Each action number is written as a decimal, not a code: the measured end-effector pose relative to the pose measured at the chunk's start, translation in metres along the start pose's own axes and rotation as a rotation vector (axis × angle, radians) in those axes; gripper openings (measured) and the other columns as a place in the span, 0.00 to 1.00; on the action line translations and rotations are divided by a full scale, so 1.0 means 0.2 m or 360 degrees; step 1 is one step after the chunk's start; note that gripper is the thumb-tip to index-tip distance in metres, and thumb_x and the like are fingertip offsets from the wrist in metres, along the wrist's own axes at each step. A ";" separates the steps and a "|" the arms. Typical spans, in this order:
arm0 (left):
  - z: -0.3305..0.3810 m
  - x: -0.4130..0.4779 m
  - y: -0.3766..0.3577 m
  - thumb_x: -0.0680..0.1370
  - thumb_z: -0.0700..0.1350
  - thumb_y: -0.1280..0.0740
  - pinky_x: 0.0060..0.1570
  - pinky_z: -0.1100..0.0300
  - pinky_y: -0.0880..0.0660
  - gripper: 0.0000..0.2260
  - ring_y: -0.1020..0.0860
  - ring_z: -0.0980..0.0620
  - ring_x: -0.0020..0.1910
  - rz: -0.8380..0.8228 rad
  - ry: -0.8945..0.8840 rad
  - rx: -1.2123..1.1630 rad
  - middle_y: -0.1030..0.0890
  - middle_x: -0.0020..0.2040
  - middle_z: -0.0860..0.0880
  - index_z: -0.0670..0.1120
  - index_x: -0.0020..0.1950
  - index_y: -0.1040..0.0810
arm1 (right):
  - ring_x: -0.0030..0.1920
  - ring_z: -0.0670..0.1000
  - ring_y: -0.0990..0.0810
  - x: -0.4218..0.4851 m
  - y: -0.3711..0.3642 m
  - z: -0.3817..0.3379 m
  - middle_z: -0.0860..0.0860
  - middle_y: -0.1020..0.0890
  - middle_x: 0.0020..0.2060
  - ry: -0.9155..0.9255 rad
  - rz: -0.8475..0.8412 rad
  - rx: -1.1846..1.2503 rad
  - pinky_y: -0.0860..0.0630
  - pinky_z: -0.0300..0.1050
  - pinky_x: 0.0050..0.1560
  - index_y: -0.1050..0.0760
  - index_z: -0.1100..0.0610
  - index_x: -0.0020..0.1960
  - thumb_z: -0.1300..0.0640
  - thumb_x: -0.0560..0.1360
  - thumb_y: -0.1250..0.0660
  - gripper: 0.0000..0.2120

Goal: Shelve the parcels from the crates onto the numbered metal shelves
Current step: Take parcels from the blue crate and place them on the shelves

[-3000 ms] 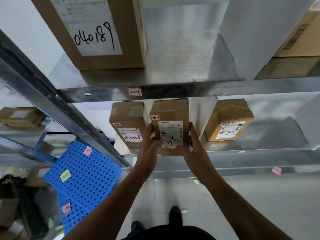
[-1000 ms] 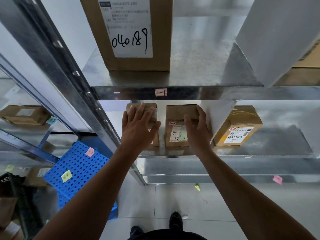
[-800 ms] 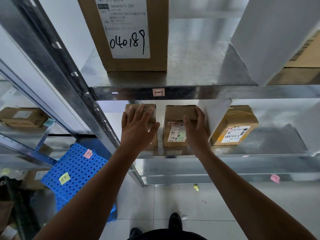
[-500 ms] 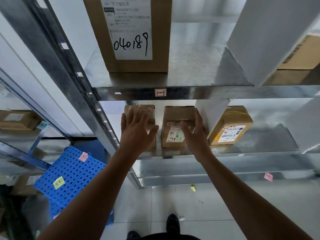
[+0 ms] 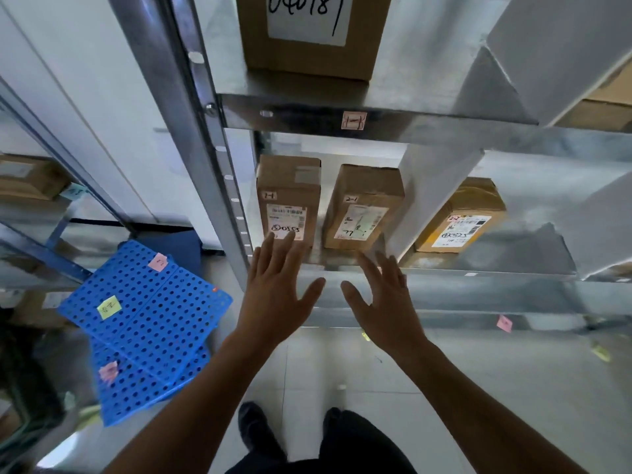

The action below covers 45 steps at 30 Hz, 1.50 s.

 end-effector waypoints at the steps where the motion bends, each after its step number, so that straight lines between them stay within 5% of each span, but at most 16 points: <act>1: 0.00 -0.05 0.00 0.81 0.67 0.42 0.80 0.48 0.60 0.33 0.61 0.49 0.83 -0.0006 0.0059 0.0027 0.48 0.85 0.51 0.56 0.82 0.44 | 0.85 0.53 0.53 -0.02 0.00 0.00 0.45 0.49 0.85 0.0076 -0.0006 -0.0012 0.56 0.58 0.82 0.43 0.44 0.83 0.31 0.79 0.50 0.35; 3: 0.00 -0.14 0.02 0.80 0.70 0.47 0.77 0.52 0.67 0.33 0.64 0.50 0.82 -0.0003 0.0214 0.0074 0.51 0.85 0.52 0.58 0.82 0.46 | 0.85 0.53 0.52 -0.04 -0.02 0.01 0.45 0.46 0.84 0.0216 -0.0026 0.0011 0.54 0.61 0.83 0.40 0.46 0.82 0.31 0.81 0.49 0.34; 7: 0.02 -0.39 0.10 0.77 0.74 0.55 0.79 0.45 0.65 0.37 0.64 0.49 0.82 0.0074 0.0543 0.0193 0.50 0.85 0.52 0.59 0.82 0.45 | 0.84 0.55 0.46 -0.07 -0.07 -0.01 0.49 0.39 0.83 0.0548 -0.0109 0.0024 0.47 0.65 0.82 0.37 0.47 0.80 0.34 0.82 0.43 0.31; 15: 0.30 -1.07 0.27 0.81 0.68 0.44 0.80 0.42 0.64 0.32 0.57 0.47 0.84 0.0387 0.1178 0.0336 0.42 0.84 0.52 0.54 0.81 0.36 | 0.84 0.50 0.60 -0.42 -0.18 -0.16 0.50 0.47 0.85 0.1190 -0.0459 -0.0085 0.64 0.56 0.82 0.48 0.44 0.85 0.29 0.80 0.58 0.37; 18: 0.34 -1.33 0.32 0.81 0.65 0.42 0.80 0.44 0.64 0.31 0.60 0.47 0.83 0.0406 0.1373 0.0358 0.46 0.84 0.53 0.56 0.82 0.40 | 0.85 0.51 0.58 -0.58 -0.22 -0.27 0.49 0.46 0.85 0.1305 -0.0575 -0.0053 0.63 0.57 0.82 0.47 0.45 0.85 0.29 0.81 0.54 0.36; 31: 0.20 -2.51 0.73 0.81 0.67 0.41 0.81 0.46 0.60 0.31 0.56 0.46 0.84 0.0957 0.1958 0.0467 0.41 0.83 0.52 0.54 0.80 0.36 | 0.85 0.53 0.53 -1.47 -0.59 -1.16 0.49 0.43 0.84 0.2015 -0.0999 0.0045 0.53 0.61 0.83 0.47 0.44 0.85 0.32 0.82 0.49 0.34; 36: 0.12 -3.11 0.96 0.81 0.66 0.42 0.74 0.59 0.74 0.32 0.59 0.49 0.83 0.1175 0.2165 0.0457 0.45 0.84 0.54 0.55 0.82 0.40 | 0.85 0.53 0.51 -1.90 -0.78 -1.64 0.52 0.42 0.84 0.2216 -0.1037 0.0125 0.51 0.60 0.83 0.45 0.45 0.84 0.39 0.84 0.42 0.32; 45: -0.06 -3.74 1.16 0.82 0.68 0.46 0.79 0.49 0.65 0.32 0.61 0.51 0.83 0.1319 0.2299 0.0366 0.47 0.84 0.55 0.56 0.83 0.42 | 0.85 0.49 0.54 -2.43 -1.03 -2.09 0.50 0.44 0.84 0.2347 -0.1098 0.0137 0.47 0.61 0.83 0.48 0.42 0.85 0.30 0.81 0.52 0.35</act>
Point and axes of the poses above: each hand's wrist, its own x-axis towards the middle knuckle, its own y-axis out of the back of the hand, z = x × y, the point moved 4 cm from there along x, towards the middle knuckle
